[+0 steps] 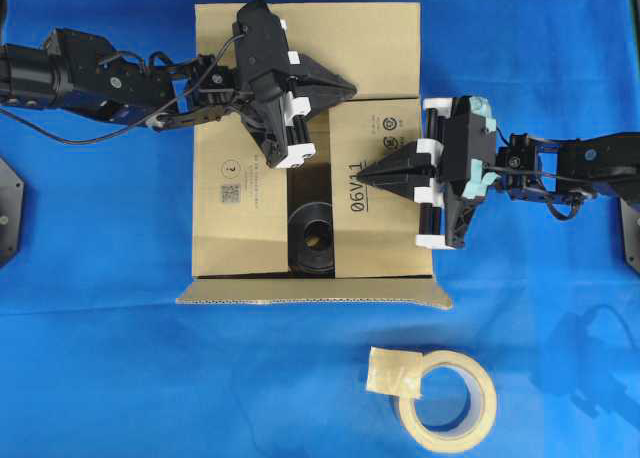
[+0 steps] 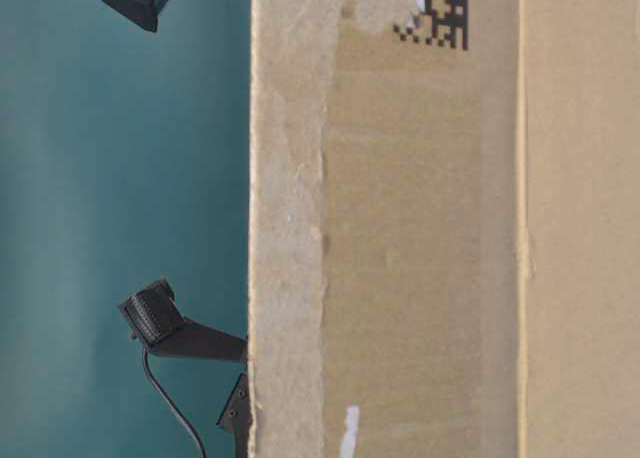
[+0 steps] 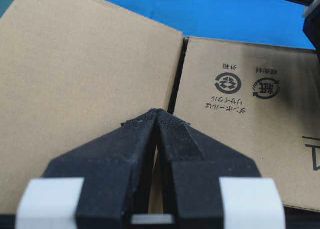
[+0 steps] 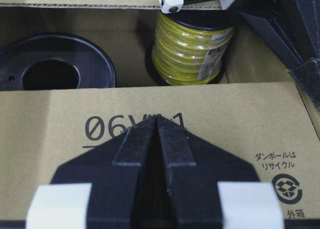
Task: Close the cardboard box.
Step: 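Press the left gripper down on the folded side flaps, then swing the right gripper down and push the front flap up closed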
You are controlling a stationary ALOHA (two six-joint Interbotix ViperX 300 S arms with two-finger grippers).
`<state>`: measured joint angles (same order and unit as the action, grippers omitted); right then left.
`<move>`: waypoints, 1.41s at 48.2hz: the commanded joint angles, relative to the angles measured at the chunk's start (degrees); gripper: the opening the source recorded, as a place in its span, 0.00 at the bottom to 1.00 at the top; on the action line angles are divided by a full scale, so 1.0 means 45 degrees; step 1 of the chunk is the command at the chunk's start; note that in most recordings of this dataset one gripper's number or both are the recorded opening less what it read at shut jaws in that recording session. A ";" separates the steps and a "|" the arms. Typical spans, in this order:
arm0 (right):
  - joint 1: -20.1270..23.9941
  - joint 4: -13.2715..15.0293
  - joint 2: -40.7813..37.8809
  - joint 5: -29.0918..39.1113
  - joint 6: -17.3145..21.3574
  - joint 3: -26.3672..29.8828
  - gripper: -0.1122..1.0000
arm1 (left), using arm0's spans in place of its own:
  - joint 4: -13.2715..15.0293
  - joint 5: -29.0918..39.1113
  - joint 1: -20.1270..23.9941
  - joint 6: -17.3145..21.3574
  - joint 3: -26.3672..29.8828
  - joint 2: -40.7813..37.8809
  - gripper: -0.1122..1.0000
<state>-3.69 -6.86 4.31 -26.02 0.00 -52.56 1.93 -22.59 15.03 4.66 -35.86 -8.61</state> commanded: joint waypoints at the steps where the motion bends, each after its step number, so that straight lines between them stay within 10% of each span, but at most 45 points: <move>1: -0.0020 -0.0020 0.0391 0.0039 0.0020 0.0313 0.10 | 0.0000 0.0000 0.0000 -0.0020 0.0078 0.0156 0.10; 17: 0.0313 -0.0020 0.3164 0.1621 0.0020 0.0391 0.10 | 0.0000 0.0020 0.0000 -0.0039 0.0039 0.0176 0.10; 33: 0.2852 -0.0020 0.5098 0.1562 0.0020 -0.0020 0.10 | 0.0000 0.0020 0.0000 -0.0039 -0.0020 0.0195 0.10; 48: 0.5313 0.0039 0.4512 0.1230 -0.0059 -0.0215 0.10 | 0.0000 0.0000 0.0000 -0.0039 -0.0020 0.0195 0.10; 68: 0.5723 -0.0137 0.2949 0.0117 0.0020 -0.1074 0.10 | 0.0000 0.0000 0.0000 -0.0059 -0.0039 0.0195 0.10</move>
<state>21.97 -7.21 17.49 -23.47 0.00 -57.57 1.93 -22.68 14.85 4.48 -36.21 -8.61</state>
